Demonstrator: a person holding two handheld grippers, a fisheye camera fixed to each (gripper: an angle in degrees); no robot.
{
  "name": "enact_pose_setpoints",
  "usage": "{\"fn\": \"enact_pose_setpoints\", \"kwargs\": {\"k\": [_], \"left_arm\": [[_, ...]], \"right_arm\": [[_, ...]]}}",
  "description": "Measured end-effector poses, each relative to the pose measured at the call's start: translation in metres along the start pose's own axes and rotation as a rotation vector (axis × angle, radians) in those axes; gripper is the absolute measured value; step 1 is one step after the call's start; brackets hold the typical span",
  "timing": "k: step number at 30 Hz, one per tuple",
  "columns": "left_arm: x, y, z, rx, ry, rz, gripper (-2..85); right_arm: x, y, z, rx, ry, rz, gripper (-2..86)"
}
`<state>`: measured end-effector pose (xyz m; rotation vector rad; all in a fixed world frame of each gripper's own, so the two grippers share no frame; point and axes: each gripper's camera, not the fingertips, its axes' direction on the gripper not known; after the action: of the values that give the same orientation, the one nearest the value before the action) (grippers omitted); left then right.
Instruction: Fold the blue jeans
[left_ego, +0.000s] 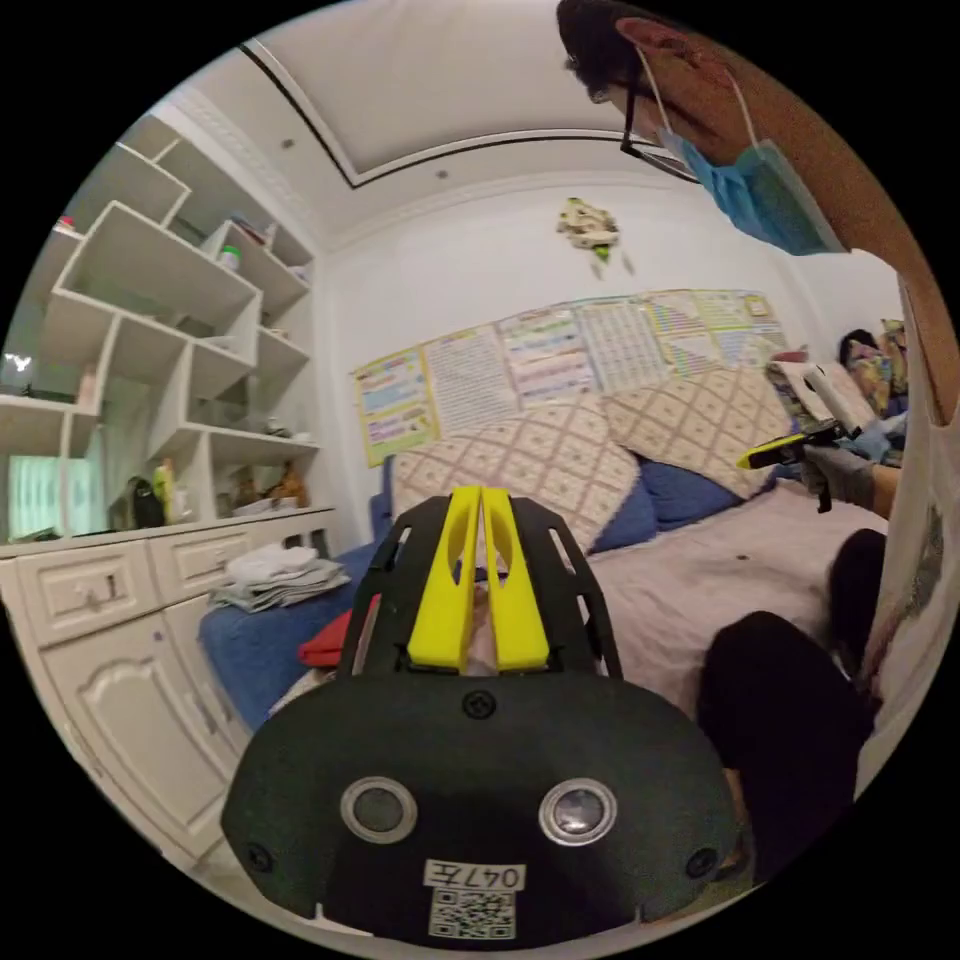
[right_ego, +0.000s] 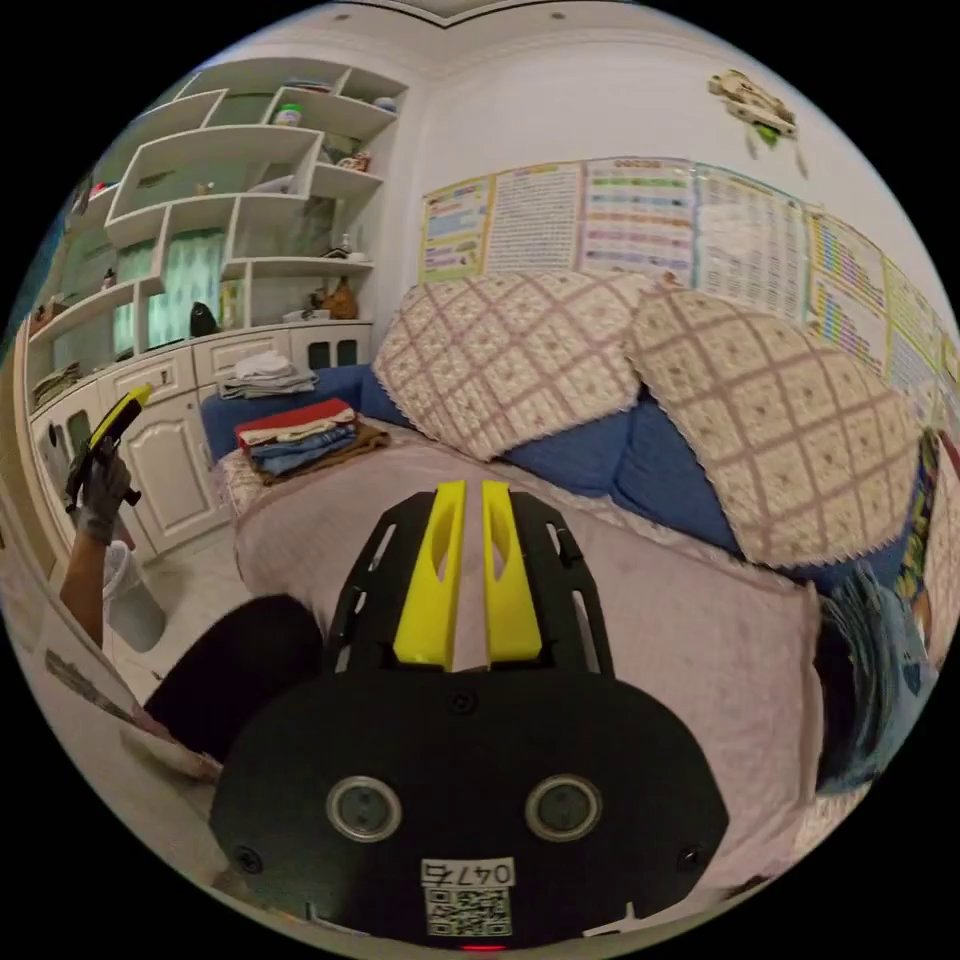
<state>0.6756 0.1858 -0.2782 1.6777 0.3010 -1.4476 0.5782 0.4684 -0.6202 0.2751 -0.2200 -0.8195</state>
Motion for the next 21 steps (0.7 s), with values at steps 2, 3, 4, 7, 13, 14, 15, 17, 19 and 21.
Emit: {"fn": "enact_pose_setpoints", "kwargs": {"k": [2,3,4,7,13,14,15,17,19,21], "left_arm": [[0.029,-0.018,0.026,-0.001,0.120,0.000,-1.0],[0.052,-0.030,0.045,-0.001,0.196,0.001,-1.0],[0.064,-0.037,0.055,-0.002,0.233,0.004,-1.0],[0.133,-0.079,0.109,-0.016,0.441,0.038,-1.0],[0.269,-0.177,0.228,-0.120,0.803,0.007,-0.9],[0.295,-0.194,0.255,-0.171,0.901,-0.041,-0.8],[0.320,-0.209,0.282,-0.212,1.004,-0.097,-0.7],[0.354,-0.227,0.317,-0.242,1.164,-0.178,-0.3],[0.382,-0.241,0.345,-0.245,1.283,-0.266,0.7],[0.414,-0.258,0.379,-0.270,1.370,-0.341,4.0]], "right_arm": [[0.024,0.045,-0.036,-0.037,0.145,0.000,-0.8],[0.032,0.054,-0.044,-0.056,0.175,0.009,-0.8],[0.049,0.072,-0.062,-0.090,0.203,0.030,-0.6],[0.095,0.114,-0.116,-0.090,0.238,0.116,-0.2],[0.182,0.208,-0.218,-0.033,0.322,0.345,0.1],[0.198,0.227,-0.235,-0.028,0.349,0.394,0.3],[0.206,0.237,-0.244,-0.024,0.362,0.417,0.5],[0.233,0.271,-0.276,-0.003,0.408,0.499,1.7],[0.251,0.294,-0.297,0.013,0.468,0.552,3.8],[0.269,0.313,-0.314,0.023,0.545,0.594,6.0]]}}
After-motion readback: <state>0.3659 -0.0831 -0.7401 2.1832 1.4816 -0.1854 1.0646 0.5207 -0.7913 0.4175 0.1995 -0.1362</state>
